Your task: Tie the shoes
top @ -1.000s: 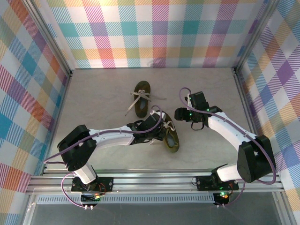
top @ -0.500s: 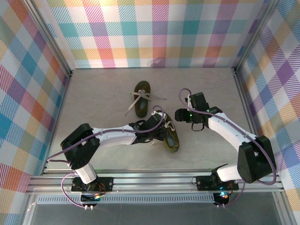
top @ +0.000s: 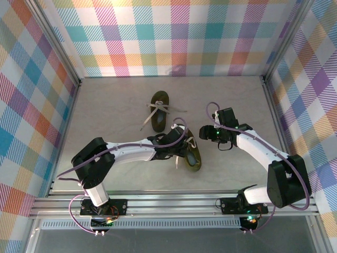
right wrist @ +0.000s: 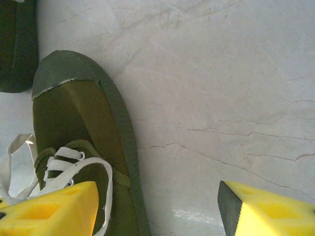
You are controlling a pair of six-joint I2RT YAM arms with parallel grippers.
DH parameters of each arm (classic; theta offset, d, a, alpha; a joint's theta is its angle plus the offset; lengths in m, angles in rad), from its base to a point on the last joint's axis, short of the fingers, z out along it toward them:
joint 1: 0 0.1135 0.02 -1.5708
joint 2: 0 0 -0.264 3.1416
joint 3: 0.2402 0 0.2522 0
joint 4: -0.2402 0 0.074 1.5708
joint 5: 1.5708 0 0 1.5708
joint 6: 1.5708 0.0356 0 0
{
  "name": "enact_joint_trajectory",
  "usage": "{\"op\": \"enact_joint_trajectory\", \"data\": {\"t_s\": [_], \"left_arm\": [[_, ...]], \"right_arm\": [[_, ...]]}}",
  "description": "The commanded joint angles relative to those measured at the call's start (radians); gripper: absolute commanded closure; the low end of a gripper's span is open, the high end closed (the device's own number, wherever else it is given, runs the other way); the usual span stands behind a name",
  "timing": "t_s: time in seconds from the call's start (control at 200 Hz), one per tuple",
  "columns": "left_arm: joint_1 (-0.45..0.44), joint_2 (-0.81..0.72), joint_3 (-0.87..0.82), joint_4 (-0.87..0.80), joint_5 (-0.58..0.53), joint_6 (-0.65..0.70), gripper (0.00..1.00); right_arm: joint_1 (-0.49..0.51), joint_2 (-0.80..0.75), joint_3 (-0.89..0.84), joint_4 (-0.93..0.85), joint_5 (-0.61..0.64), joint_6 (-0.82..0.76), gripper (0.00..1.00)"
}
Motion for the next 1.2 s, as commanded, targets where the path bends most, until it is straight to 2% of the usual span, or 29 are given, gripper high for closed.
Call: {"op": "enact_joint_trajectory", "data": {"t_s": [0.0, 0.18, 0.31, 0.59, 0.72, 0.915, 1.195], "left_arm": [[0.001, -0.089, -0.043, 0.021, 0.04, 0.035, 1.0], [0.004, -0.107, -0.099, 0.043, 0.107, 0.058, 1.0], [0.005, -0.125, -0.137, 0.029, 0.094, 0.054, 1.0], [0.022, -0.128, -0.18, 0.009, 0.072, 0.028, 0.91], [0.028, -0.107, -0.186, 0.004, 0.08, 0.019, 0.9], [0.03, -0.112, -0.216, 0.0, 0.082, 0.009, 0.9], [0.033, -0.109, -0.228, -0.044, 0.055, 0.002, 0.92]], "right_arm": [[-0.004, -0.003, -0.021, 0.05, -0.053, 0.029, 0.34], [-0.005, -0.002, -0.044, 0.073, -0.075, 0.046, 0.34], [-0.005, 0.0, -0.045, 0.066, -0.07, 0.04, 0.34], [-0.004, 0.006, -0.039, 0.057, -0.076, 0.036, 0.34], [-0.004, 0.003, -0.036, 0.047, -0.093, 0.024, 0.35], [-0.004, -0.006, -0.038, 0.033, -0.095, 0.013, 0.42], [-0.004, -0.012, -0.039, 0.028, -0.102, 0.009, 0.47]]}}
